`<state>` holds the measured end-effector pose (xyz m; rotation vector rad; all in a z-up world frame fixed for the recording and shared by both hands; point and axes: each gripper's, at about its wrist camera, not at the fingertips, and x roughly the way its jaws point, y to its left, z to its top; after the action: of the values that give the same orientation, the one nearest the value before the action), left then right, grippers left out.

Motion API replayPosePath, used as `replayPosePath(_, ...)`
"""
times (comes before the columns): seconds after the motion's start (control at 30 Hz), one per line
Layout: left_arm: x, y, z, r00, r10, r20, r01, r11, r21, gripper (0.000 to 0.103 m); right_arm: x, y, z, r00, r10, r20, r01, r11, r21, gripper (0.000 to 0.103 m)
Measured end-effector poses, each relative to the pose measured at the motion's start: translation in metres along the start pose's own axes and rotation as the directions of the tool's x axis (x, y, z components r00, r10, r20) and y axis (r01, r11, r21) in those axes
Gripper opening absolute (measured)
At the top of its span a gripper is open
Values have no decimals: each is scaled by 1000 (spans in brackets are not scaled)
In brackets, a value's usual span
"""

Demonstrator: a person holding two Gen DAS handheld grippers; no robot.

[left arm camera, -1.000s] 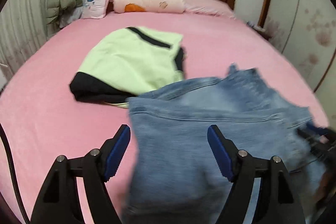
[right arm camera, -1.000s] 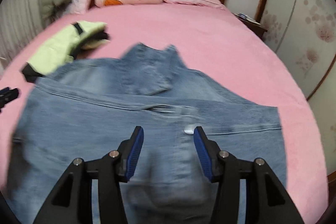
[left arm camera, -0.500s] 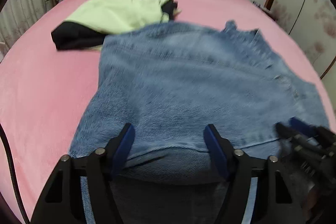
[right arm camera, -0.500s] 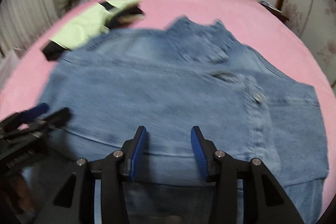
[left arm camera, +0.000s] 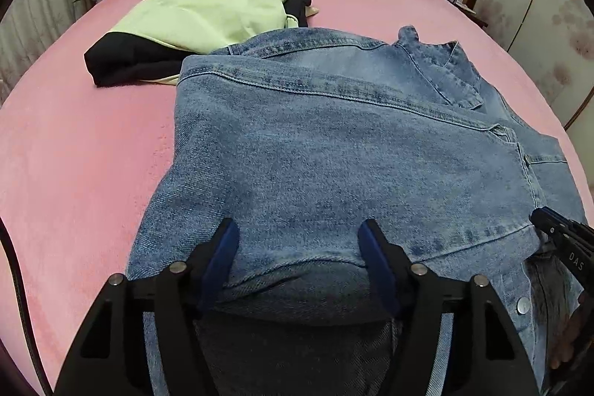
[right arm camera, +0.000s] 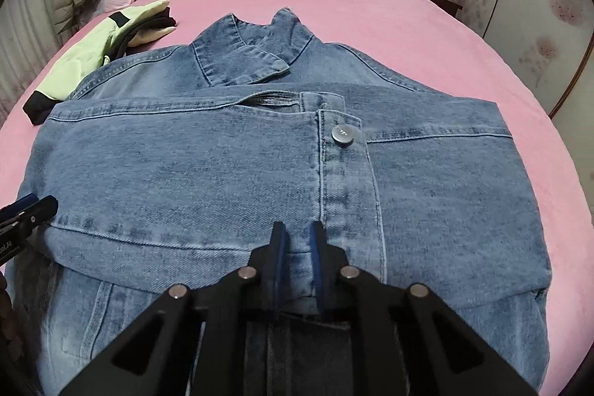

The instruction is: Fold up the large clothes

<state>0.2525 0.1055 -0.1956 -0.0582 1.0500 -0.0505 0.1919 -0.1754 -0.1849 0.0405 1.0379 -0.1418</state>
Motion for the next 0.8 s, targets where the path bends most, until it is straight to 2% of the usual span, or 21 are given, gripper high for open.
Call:
replayPosePath(0.1, -6, -4, 1, 1000, 3, -6, -3, 1000, -1, 83, -6, 1, 1, 1000, 5, -4, -5, 1000, 9, 17)
replayPosePath(0.13, -10, -6, 1, 1000, 12, -1, -12, 1000, 1, 84, -8, 0, 1, 1000, 17, -6, -16, 1000, 20, 17)
replayPosePath(0.3, -30, -10, 0, 1000, 4, 10, -4, 1000, -6, 85, -23, -5, 0, 998, 58, -10, -57, 995, 82, 17)
replayPosePath(0.57, -95, -18, 2, 996, -17, 87, 18, 1000, -5, 89, -72, -11, -1, 996, 78, 48, -83, 990, 111, 18)
replayPosePath(0.7, -128, -20, -1, 993, -23, 119, 24, 1000, -11, 89, -103, -20, -1, 992, 92, 89, -104, 985, 139, 31)
replayPosePath(0.8, -153, -20, -5, 990, -30, 139, 33, 999, -25, 89, -130, -26, -2, 987, 92, 129, -110, 983, 147, 33)
